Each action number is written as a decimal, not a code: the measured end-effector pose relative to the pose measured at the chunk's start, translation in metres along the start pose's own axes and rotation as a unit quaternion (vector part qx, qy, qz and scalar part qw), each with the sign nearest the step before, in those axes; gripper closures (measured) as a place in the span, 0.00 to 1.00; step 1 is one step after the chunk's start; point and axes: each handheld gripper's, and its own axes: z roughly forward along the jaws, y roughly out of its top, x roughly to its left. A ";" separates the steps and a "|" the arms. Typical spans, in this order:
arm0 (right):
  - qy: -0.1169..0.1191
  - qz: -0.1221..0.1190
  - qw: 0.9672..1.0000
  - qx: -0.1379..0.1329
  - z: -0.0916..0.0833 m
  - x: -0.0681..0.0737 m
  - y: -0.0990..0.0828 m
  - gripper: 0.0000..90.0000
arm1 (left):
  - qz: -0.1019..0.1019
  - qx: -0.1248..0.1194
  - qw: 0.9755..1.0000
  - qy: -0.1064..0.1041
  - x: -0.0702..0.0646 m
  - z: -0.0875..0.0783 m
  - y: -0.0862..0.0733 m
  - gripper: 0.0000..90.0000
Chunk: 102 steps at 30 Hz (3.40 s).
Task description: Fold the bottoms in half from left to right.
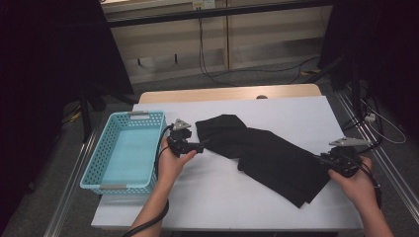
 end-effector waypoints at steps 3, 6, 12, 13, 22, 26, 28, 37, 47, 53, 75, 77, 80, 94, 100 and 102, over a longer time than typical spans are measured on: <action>0.009 -0.003 1.000 0.020 0.003 -0.002 -0.007 0.88 | 0.001 -0.001 1.000 0.001 0.000 0.000 0.000 0.21; 0.015 -0.003 1.000 0.020 0.003 -0.003 -0.008 0.97 | 0.002 -0.001 1.000 0.000 -0.001 0.000 0.001 0.21; 0.029 0.017 0.999 0.017 -0.003 -0.008 -0.005 1.00 | 0.002 -0.001 1.000 0.000 -0.001 0.000 0.000 0.21; 0.030 0.020 0.999 0.010 -0.007 -0.010 -0.003 1.00 | 0.003 -0.001 1.000 0.001 -0.001 0.000 0.000 0.21; -0.017 0.034 0.999 -0.013 -0.014 -0.031 0.000 1.00 | 0.004 0.003 1.000 -0.002 -0.003 0.003 0.000 0.21; -0.013 0.017 1.000 -0.002 0.001 -0.022 -0.002 0.87 | 0.000 0.004 1.000 0.000 -0.002 0.004 0.000 0.20; -0.009 0.010 1.000 -0.003 0.003 -0.013 -0.002 0.71 | 0.000 0.005 1.000 0.000 -0.001 0.003 0.000 0.20; 0.022 -0.016 0.999 -0.033 -0.004 0.026 0.006 0.41 | -0.016 0.011 1.000 0.009 0.000 0.008 -0.001 0.18; 0.060 -0.056 0.996 -0.033 0.003 0.058 0.006 0.33 | -0.030 0.021 0.999 0.030 0.009 0.023 0.005 0.18; 0.069 -0.060 0.995 -0.034 0.003 0.063 0.007 0.32 | -0.052 0.027 0.997 0.049 0.024 0.034 0.014 0.27; 0.095 -0.068 0.992 -0.041 0.000 0.073 0.011 0.31 | -0.066 0.075 0.995 0.031 0.028 0.065 0.025 0.88; 0.096 -0.068 0.992 -0.042 -0.001 0.073 0.011 0.31 | -0.072 0.078 0.994 0.030 0.028 0.064 0.027 0.89; 0.098 -0.069 0.992 -0.044 -0.002 0.073 0.010 0.31 | -0.076 0.074 0.994 0.034 0.031 0.063 0.029 0.92; 0.121 -0.088 0.987 -0.050 -0.007 0.090 0.012 0.31 | -0.078 0.054 0.993 0.077 0.065 0.042 0.047 0.93; 0.137 -0.106 0.984 -0.040 -0.005 0.104 0.010 0.43 | -0.084 0.058 0.992 0.079 0.068 0.040 0.042 0.89; 0.141 -0.114 0.983 -0.038 -0.004 0.106 0.009 0.48 | -0.078 0.057 0.992 0.084 0.067 0.040 0.042 0.84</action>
